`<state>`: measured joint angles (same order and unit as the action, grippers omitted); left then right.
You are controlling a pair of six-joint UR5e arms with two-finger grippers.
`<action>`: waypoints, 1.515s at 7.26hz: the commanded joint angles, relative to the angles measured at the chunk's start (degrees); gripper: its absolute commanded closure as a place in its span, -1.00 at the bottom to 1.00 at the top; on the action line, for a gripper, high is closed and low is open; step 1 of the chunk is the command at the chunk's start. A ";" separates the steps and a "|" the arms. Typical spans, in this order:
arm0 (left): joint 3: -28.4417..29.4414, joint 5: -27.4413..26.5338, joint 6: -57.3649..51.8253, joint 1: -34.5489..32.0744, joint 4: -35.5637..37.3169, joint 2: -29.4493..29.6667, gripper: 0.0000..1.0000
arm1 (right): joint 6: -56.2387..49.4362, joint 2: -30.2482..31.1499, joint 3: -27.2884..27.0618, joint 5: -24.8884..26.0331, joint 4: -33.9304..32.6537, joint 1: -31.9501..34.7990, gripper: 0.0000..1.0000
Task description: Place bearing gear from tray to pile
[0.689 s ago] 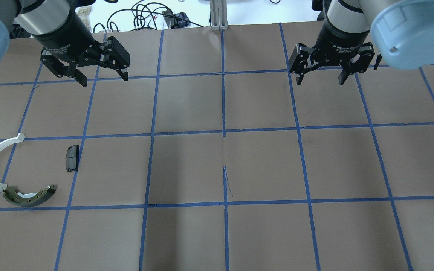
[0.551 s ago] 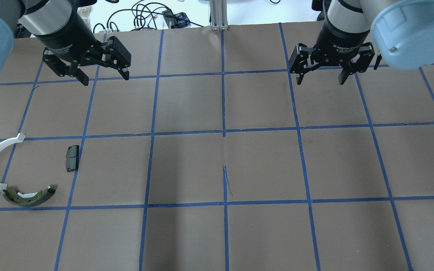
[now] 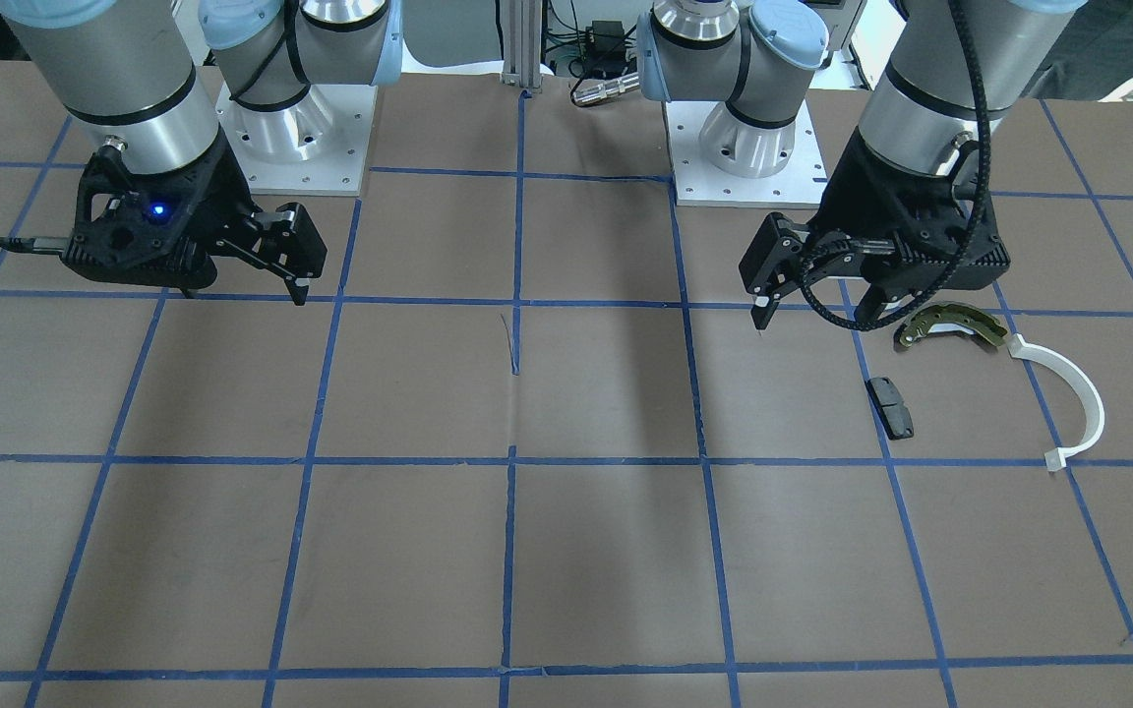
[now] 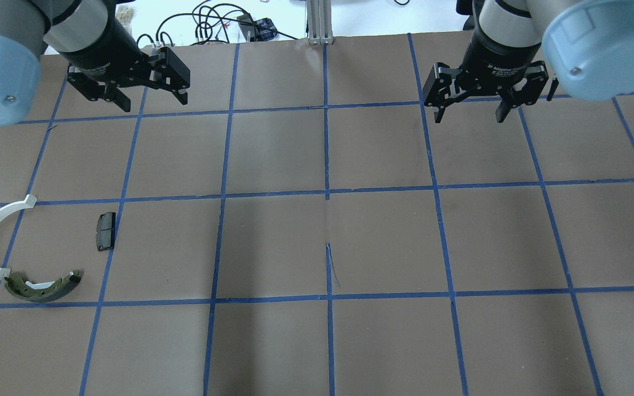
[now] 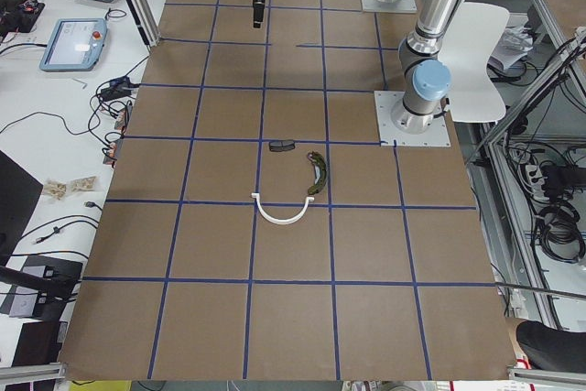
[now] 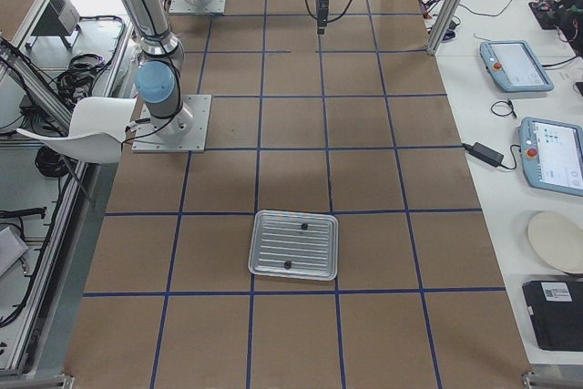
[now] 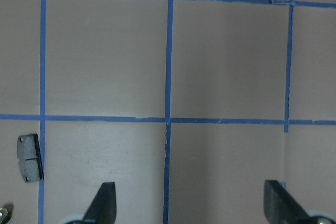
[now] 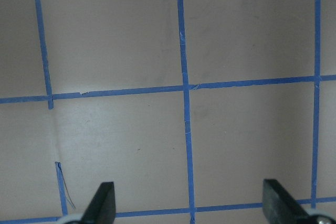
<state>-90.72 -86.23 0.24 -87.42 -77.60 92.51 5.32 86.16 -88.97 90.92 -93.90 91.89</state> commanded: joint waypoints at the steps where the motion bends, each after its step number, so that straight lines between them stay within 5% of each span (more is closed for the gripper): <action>1: -2.96 0.01 -0.07 -0.03 2.79 -0.22 -1.00 | -1.09 0.75 0.63 3.36 0.12 -2.14 -1.00; 3: -4.55 0.01 0.02 -0.03 4.64 0.04 -1.00 | -11.03 2.16 1.07 5.39 0.29 -12.21 -1.00; 6: -3.42 -0.25 0.28 -0.03 3.60 -0.05 -1.00 | -50.88 1.22 -0.41 3.14 -0.75 -37.85 -0.99; 7: -3.50 -0.43 0.28 -0.03 3.59 -0.22 -1.00 | -69.56 -2.71 -1.20 0.60 -7.46 -42.80 -0.99; 11: -3.15 -0.34 0.29 -0.03 3.59 0.04 -1.00 | -106.04 -22.30 -1.21 1.36 -27.43 -57.23 -1.00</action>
<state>-93.88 -86.64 0.59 -87.41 -74.00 92.50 -89.46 70.43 -90.12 92.03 -114.80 38.34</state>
